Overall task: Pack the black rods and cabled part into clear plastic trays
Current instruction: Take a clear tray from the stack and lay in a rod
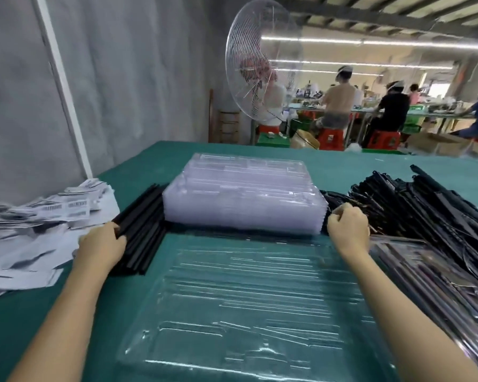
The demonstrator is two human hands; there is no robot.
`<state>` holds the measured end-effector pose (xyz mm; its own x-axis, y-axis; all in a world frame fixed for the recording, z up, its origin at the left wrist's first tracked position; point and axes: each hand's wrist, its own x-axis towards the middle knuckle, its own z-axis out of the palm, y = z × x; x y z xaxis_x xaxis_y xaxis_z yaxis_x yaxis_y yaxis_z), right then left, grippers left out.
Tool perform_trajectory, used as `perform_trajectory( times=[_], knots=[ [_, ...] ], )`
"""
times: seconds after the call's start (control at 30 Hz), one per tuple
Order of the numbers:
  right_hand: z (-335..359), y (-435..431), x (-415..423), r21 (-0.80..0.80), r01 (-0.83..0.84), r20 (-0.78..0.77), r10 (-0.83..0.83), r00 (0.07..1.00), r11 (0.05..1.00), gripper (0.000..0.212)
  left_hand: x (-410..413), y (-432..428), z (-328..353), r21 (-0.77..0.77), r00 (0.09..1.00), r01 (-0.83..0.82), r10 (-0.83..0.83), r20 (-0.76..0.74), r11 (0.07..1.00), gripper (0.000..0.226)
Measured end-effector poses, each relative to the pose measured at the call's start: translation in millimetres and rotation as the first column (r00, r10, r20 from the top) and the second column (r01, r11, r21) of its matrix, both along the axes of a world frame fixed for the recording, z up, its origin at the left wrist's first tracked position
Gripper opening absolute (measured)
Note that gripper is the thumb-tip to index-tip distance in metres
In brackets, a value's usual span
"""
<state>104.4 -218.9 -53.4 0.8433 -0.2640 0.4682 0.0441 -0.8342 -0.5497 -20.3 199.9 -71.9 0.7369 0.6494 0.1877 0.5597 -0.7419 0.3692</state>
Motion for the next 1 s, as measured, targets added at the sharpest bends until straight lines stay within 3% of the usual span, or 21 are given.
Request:
perform_trajectory(
  times=[0.17,0.27,0.4,0.53,0.63,0.77,0.87,1.0],
  knots=[
    [-3.3,13.8,-18.2,-0.072,-0.128,-0.013,0.128,0.992,0.989,0.013,-5.9,1.0,-5.1,0.026,0.985,-0.046,0.042,0.167,0.999,0.016],
    [-8.8,18.2,-29.9,-0.165,-0.320,-0.164,0.294,0.942,0.933,0.016,-2.4,-7.3,0.1,0.004,0.991,-0.070,0.069,0.111,0.998,0.024],
    [-22.5,25.5,-41.1,-0.212,-0.543,-0.418,0.427,0.802,0.812,0.024,-6.2,-8.1,3.1,0.019,0.999,-0.035,0.035,0.000,0.999,0.026],
    [-27.4,31.8,-48.0,-0.257,-0.522,-0.406,0.399,0.822,0.813,0.033,-15.6,-8.9,7.5,-0.008,0.998,-0.068,0.068,-0.013,0.998,0.030],
    [-25.8,35.6,-51.7,-0.265,-0.512,-0.414,0.383,0.826,0.817,0.034,-20.6,-13.4,11.8,-0.051,0.979,-0.185,0.189,0.078,0.981,0.030],
    [-26.0,38.6,-58.2,-0.238,-0.509,-0.425,0.382,0.820,0.828,0.032,-28.7,-5.6,13.5,-0.103,0.968,-0.220,0.230,0.100,0.970,0.035],
    [-30.2,36.4,-61.0,-0.204,-0.491,-0.427,0.374,0.823,0.847,0.031,-39.0,-8.3,13.4,-0.144,0.940,-0.164,0.199,0.278,0.976,0.029],
    [-29.9,28.5,-61.2,-0.012,-0.441,-0.311,0.416,0.854,0.897,0.025,-55.2,-29.9,20.9,-0.168,0.802,0.097,0.023,0.597,0.981,0.032]
  ],
)
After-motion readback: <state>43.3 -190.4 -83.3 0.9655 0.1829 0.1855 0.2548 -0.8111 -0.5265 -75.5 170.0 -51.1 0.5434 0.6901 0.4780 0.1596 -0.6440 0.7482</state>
